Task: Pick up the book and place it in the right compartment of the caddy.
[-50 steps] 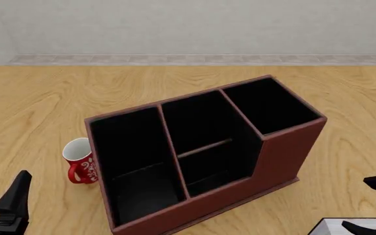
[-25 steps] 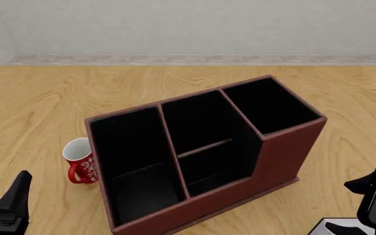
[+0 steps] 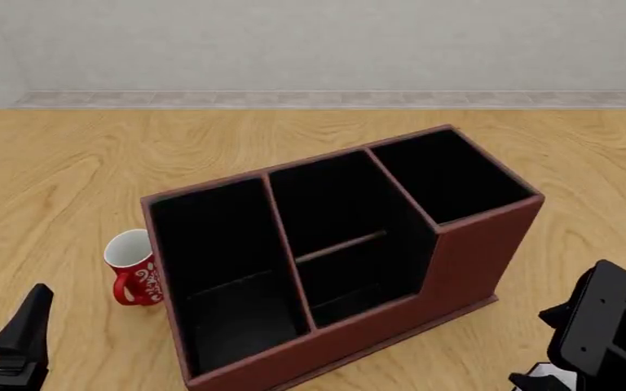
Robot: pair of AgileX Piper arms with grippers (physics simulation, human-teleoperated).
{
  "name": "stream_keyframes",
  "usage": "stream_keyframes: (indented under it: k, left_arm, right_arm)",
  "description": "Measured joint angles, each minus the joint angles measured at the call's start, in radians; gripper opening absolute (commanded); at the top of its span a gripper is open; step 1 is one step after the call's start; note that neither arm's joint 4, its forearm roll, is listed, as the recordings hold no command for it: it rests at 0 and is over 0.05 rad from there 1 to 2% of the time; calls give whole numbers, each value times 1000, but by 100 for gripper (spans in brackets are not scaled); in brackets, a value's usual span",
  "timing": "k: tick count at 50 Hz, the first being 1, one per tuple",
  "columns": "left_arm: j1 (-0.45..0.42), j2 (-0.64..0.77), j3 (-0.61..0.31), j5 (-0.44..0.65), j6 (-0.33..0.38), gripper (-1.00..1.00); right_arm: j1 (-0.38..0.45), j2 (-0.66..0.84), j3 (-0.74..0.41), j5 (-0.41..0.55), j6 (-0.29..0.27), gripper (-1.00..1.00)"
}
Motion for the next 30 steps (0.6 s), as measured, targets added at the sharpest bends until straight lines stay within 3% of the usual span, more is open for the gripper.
stream_keyframes:
  k: [30]
  left_arm:
    - [0,0,0,0,0,100]
  right_arm:
    - [13,25,102,-53,66,100]
